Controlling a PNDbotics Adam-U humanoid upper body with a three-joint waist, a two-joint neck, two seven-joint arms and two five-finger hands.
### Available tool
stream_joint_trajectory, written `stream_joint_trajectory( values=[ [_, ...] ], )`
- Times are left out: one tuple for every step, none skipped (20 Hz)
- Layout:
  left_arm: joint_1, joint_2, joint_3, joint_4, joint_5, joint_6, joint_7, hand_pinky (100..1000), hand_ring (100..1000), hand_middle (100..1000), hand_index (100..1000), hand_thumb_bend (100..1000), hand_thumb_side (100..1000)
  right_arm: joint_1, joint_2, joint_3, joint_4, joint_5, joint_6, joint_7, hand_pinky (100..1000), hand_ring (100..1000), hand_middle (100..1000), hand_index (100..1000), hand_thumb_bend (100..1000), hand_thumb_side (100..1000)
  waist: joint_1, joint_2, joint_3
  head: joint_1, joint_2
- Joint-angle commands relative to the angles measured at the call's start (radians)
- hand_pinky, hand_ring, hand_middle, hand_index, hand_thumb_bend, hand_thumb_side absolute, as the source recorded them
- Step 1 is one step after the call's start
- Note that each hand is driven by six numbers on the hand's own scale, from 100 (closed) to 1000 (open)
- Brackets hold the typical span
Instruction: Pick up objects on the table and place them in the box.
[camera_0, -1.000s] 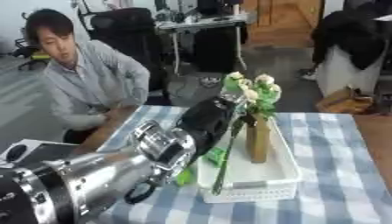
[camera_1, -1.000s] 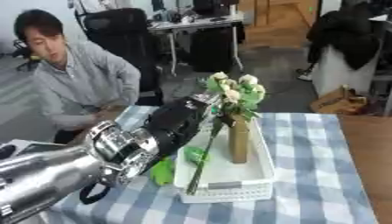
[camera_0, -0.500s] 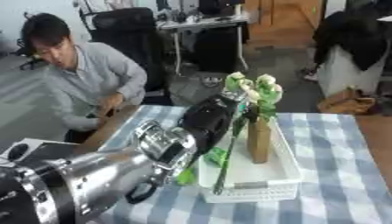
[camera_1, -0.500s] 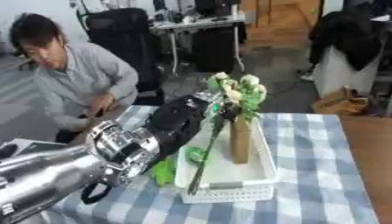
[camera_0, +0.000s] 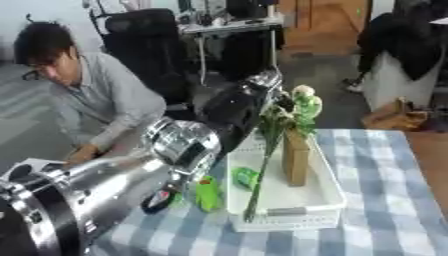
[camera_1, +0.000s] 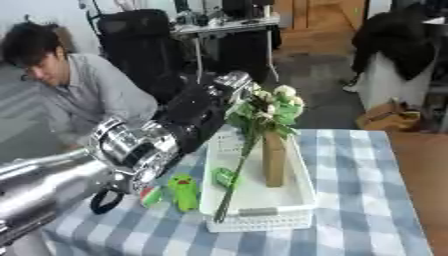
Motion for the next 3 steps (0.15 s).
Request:
stream_joint_trajectory(
  values=[
    [-0.044, 0.072, -0.017, -0.055, 0.020, -0.047, -0.029, 1000, 1000, 1000, 1000, 367, 954, -0.011, -0.028, -0.008, -0.015, 0.004, -0.001, -0.001, 781, 747, 645, 659, 100, 257, -0.012, -0.014, 0.003, -0.009, 0.006],
    [-0.048, 0.084, -0.021, -0.074, 0.031, -0.067, -0.037, 1000, 1000, 1000, 1000, 358, 950, -0.011, -0.028, -0.008, -0.015, 0.004, -0.002, -0.001, 781, 747, 645, 659, 100, 257, -0.012, -0.014, 0.003, -0.011, 0.006],
    [-0.049, 0.097, -0.025, -0.094, 0.042, -0.086, -0.045, 1000, 1000, 1000, 1000, 358, 950, -0.011, -0.028, -0.008, -0.015, 0.005, -0.002, -0.002, 781, 747, 645, 659, 100, 257, -0.011, -0.014, 0.003, -0.013, 0.006]
  ],
)
